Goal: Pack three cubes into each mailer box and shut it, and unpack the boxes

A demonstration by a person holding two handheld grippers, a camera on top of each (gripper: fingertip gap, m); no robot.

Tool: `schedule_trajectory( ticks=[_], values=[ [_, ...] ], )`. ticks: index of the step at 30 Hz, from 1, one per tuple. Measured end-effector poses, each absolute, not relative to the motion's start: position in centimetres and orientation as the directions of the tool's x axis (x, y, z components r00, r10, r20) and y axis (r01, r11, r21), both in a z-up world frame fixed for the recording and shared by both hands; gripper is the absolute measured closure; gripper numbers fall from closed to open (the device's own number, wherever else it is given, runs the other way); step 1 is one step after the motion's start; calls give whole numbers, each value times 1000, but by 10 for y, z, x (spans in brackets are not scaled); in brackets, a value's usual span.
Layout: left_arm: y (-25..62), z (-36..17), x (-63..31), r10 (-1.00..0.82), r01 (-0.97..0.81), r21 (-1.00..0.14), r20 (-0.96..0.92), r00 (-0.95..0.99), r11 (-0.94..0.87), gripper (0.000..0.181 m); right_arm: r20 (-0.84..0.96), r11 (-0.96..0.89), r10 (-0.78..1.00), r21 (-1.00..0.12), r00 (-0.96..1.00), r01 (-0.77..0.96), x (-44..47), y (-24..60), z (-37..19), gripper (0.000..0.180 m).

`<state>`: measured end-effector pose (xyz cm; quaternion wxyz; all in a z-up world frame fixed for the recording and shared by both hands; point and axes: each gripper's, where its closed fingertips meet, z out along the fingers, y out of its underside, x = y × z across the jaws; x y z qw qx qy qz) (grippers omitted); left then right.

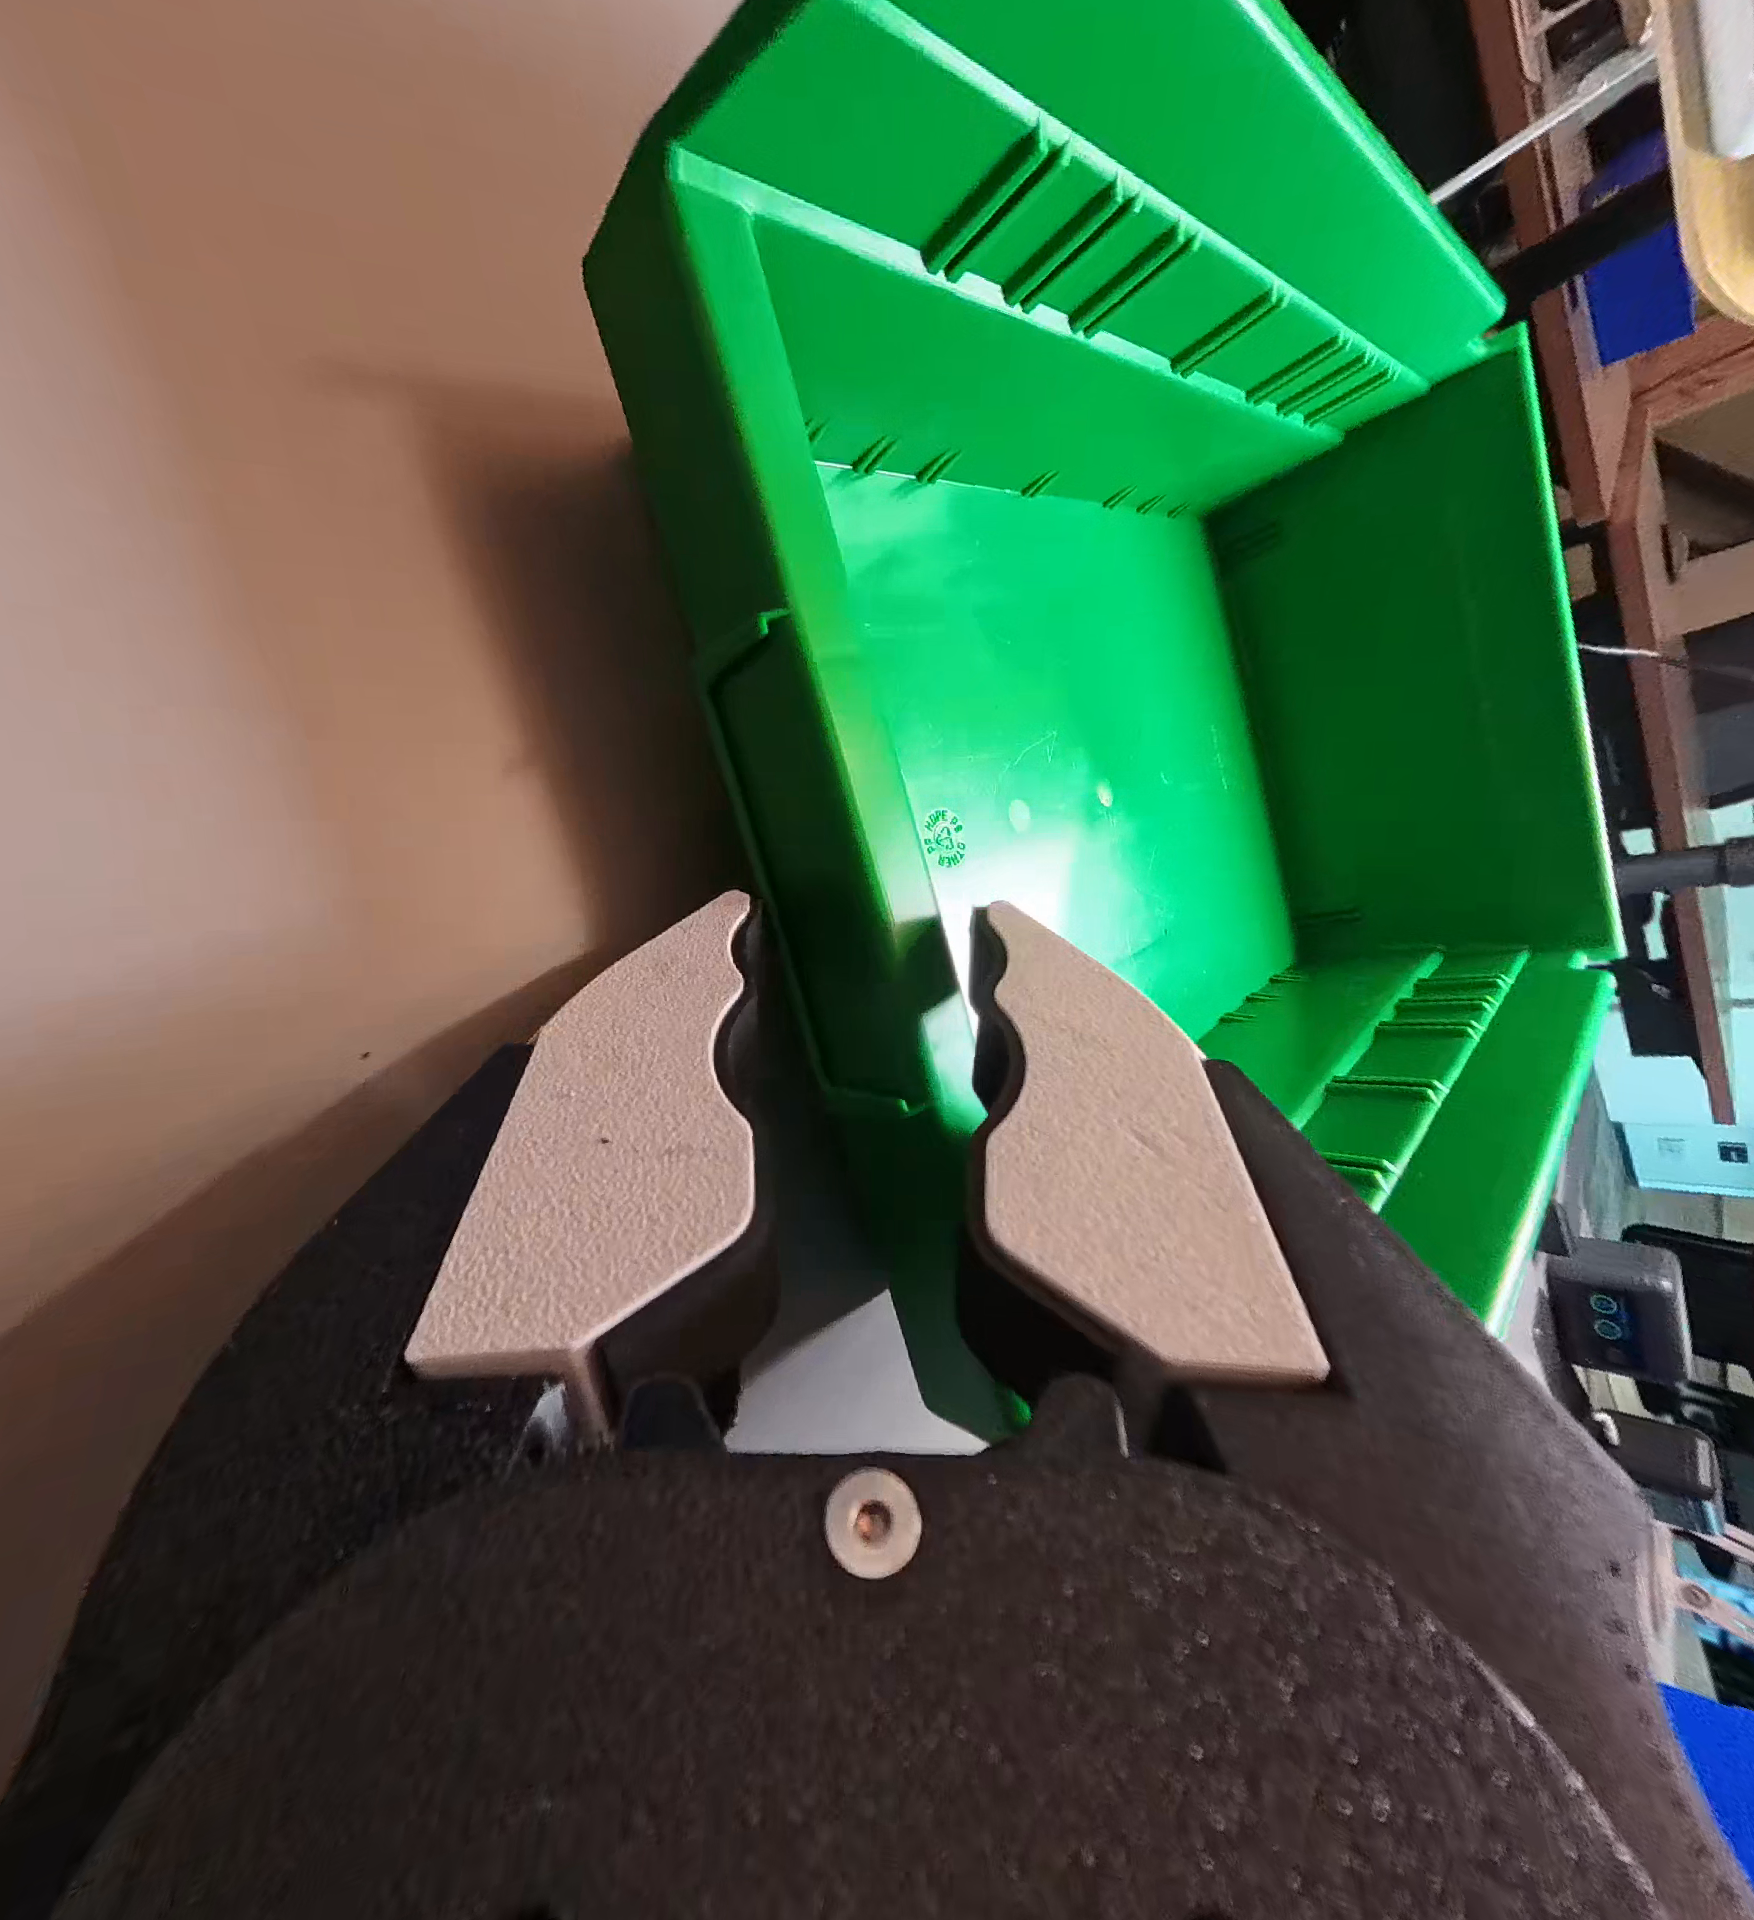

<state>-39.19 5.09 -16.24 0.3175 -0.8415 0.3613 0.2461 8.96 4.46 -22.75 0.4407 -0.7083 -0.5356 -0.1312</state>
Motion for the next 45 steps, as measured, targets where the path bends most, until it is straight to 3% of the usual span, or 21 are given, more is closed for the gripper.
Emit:
schedule_trajectory(
  ticks=[1,6,17,27,28,31,32,36,40,45],
  values=[
    [57,-164,-400,-444,-765,-336,-658,608,-549,108,665,-42,636,-476,391,878,91,48,-228,143],
    [80,-178,-418,-484,-775,-233,-667,567,-587,103,655,-115,588,-512,474,851,103,67,-228,141],
    [108,-177,-424,-494,-787,-201,-682,539,-583,110,649,40,567,-636,507,770,88,56,-198,148],
    [92,-144,-413,-499,-838,-198,-725,475,-509,122,588,24,612,-683,529,730,85,48,-202,149],
    [90,-140,-410,-499,-840,-208,-724,477,-501,125,584,25,616,-685,528,728,83,47,-202,149],
    [85,-121,-400,-499,-866,-242,-737,457,-437,179,574,23,628,-689,525,725,80,44,-204,149],
    [83,-114,-398,-498,-877,-239,-747,441,-417,181,573,23,629,-689,525,725,79,44,-204,149],
    [78,-115,-401,-525,-879,-206,-735,429,-430,164,573,21,634,-684,519,729,77,43,-206,149],
    [81,-129,-396,-520,-845,-268,-690,503,-462,124,561,18,645,-689,518,725,75,41,-208,150],
    [97,-156,-387,-591,-833,-255,-604,534,-492,91,562,23,646,-690,516,724,72,41,-209,150]
  ],
)
